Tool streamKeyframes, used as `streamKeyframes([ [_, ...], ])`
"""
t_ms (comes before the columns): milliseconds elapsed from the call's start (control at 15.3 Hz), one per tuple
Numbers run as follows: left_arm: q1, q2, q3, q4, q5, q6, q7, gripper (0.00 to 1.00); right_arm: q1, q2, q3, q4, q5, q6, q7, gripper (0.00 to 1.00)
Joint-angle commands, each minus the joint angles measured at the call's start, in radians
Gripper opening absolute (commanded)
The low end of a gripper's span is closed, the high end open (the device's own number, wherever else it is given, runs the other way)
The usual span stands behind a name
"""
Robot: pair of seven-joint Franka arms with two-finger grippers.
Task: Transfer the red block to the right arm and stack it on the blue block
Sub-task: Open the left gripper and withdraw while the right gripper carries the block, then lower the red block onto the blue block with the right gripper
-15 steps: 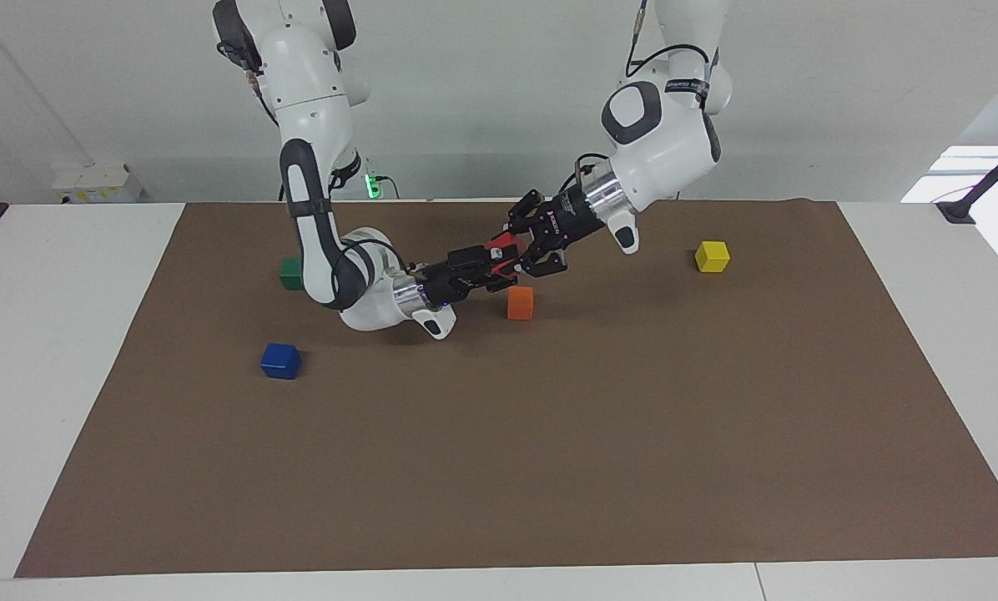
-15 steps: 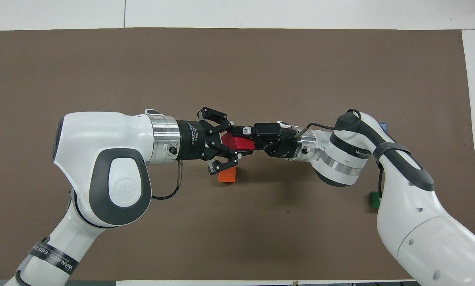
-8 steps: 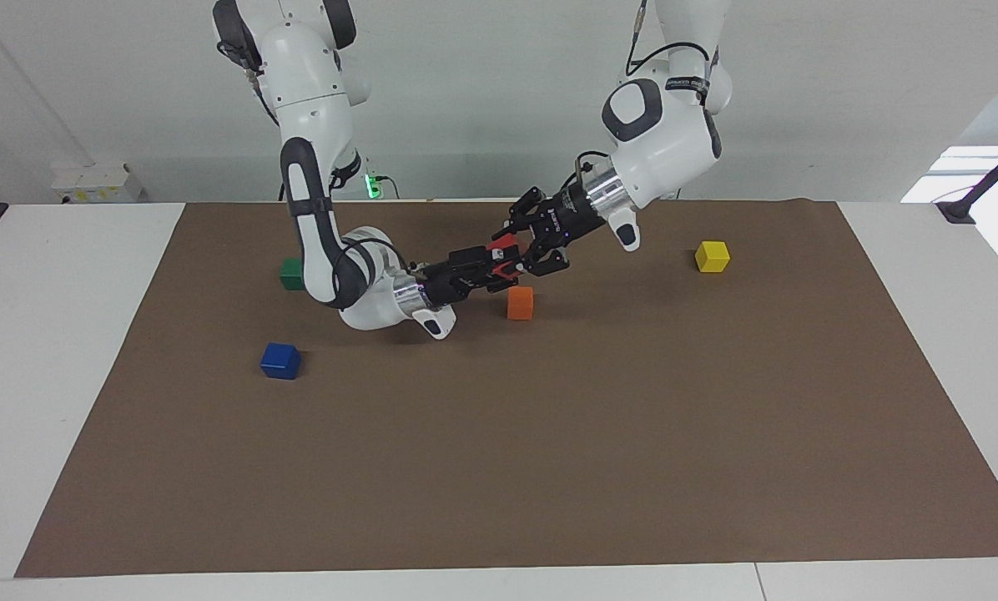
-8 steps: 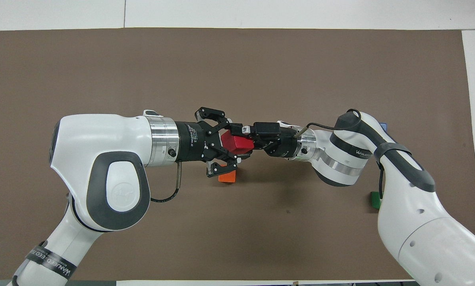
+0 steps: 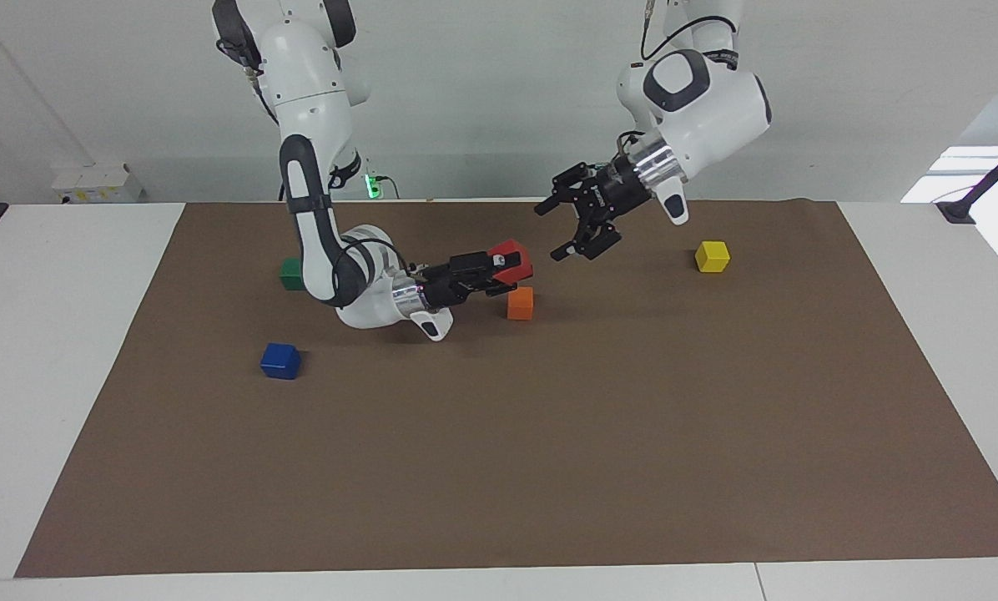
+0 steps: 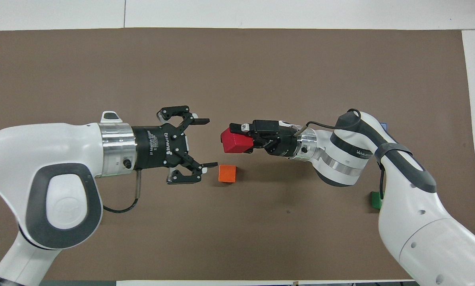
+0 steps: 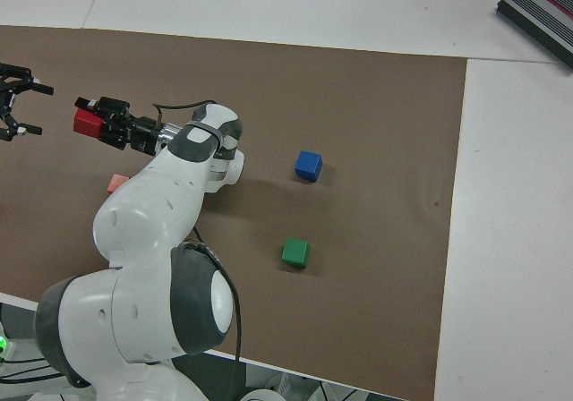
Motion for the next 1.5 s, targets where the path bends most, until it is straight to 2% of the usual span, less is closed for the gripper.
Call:
streamKeyframes([
  [0, 0.180, -0.068, -0.002, -0.064, 0.040, -0.154, 0.160, 1.00, -0.018, -0.095, -0.001, -0.013, -0.062, 0.075, 0.150, 0.00],
  [130, 0.234, -0.060, -0.003, -0.048, 0.174, -0.173, 0.199, 1.00, -0.069, -0.152, -0.007, 0.001, -0.180, 0.122, 0.276, 0.00],
  [261, 0.237, -0.051, -0.003, -0.033, 0.360, -0.164, 0.220, 1.00, -0.141, -0.218, -0.009, 0.048, -0.406, 0.182, 0.446, 0.00],
  [391, 0.254, -0.027, -0.002, 0.007, 0.501, -0.173, 0.347, 1.00, -0.190, -0.290, -0.010, 0.091, -0.623, 0.230, 0.639, 0.00],
  [587, 0.309, 0.009, -0.002, 0.085, 0.681, -0.214, 0.513, 1.00, -0.259, -0.329, -0.010, 0.119, -0.793, 0.199, 0.760, 0.00],
  [783, 0.318, 0.052, 0.000, 0.186, 0.854, -0.303, 0.620, 1.00, -0.299, -0.341, -0.010, 0.235, -1.126, 0.176, 0.859, 0.00],
  [978, 0.324, 0.075, 0.000, 0.241, 0.982, -0.369, 0.796, 1.00, -0.311, -0.343, -0.012, 0.340, -1.497, 0.142, 0.895, 0.00],
  [1174, 0.324, 0.105, -0.002, 0.315, 1.071, -0.431, 1.032, 1.00, -0.311, -0.343, -0.009, 0.386, -1.844, 0.151, 0.867, 0.00],
  [1304, 0.321, 0.142, 0.000, 0.382, 1.095, -0.464, 1.189, 1.00, -0.311, -0.341, -0.009, 0.380, -2.020, 0.190, 0.782, 0.00],
  [1435, 0.305, 0.171, 0.001, 0.436, 1.111, -0.495, 1.214, 1.00, -0.313, -0.340, -0.009, 0.362, -2.104, 0.265, 0.734, 0.00],
])
